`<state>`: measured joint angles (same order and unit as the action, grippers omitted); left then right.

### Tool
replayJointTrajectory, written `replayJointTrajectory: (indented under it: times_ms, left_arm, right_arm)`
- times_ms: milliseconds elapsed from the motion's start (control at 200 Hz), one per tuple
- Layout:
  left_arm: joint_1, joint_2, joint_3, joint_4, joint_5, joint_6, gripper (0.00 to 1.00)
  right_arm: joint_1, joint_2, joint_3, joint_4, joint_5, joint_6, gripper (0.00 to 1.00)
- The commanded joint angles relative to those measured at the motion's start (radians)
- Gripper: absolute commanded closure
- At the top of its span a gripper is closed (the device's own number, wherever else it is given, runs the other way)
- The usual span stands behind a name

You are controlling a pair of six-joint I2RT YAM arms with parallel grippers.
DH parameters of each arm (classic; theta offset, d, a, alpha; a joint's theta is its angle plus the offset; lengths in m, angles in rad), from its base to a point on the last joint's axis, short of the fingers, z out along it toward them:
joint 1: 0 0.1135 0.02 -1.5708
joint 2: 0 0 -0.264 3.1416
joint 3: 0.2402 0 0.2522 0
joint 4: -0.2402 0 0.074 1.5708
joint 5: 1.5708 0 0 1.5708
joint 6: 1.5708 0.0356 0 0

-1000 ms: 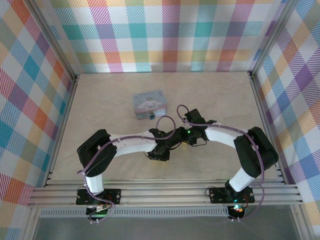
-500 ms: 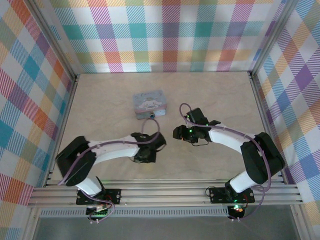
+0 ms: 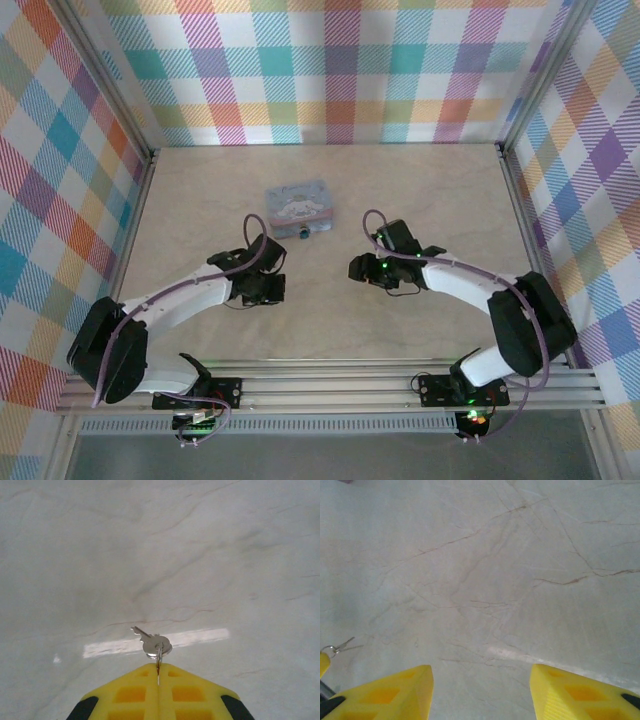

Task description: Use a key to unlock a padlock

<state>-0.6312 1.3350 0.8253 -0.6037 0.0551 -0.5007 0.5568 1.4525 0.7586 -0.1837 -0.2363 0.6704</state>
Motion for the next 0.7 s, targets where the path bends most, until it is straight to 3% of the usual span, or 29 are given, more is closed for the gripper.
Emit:
replayJointTrajectory:
  times_ms: [0, 125, 250, 420, 525, 695]
  left_arm:
    - [0.008, -0.033, 0.05, 0.083, 0.144, 0.095, 1.0]
    - [0.01, -0.009, 0.109, 0.191, 0.306, 0.106, 1.0]
    - [0.009, 0.031, 0.205, 0.191, 0.407, 0.124, 1.0]
    - [0.008, 0.056, 0.323, 0.122, 0.471, 0.151, 1.0]
    - [0.009, 0.068, 0.382, 0.057, 0.45, 0.136, 1.0]
    - [0.008, 0.076, 0.437, 0.011, 0.442, 0.083, 1.0]
  right_arm:
    - [-0.032, -0.07, -0.063, 0.133, -0.097, 0.026, 0.46]
    - [-0.097, -0.108, -0.151, 0.354, -0.257, 0.089, 0.5]
    - [-0.102, -0.167, -0.156, 0.4, -0.337, 0.037, 0.51]
    - [-0.086, -0.293, -0.175, 0.363, -0.294, -0.089, 0.51]
    - [-0.047, -0.359, -0.204, 0.413, -0.28, -0.222, 0.56]
    - [0.055, -0.402, -0.261, 0.52, -0.127, -0.431, 0.6]
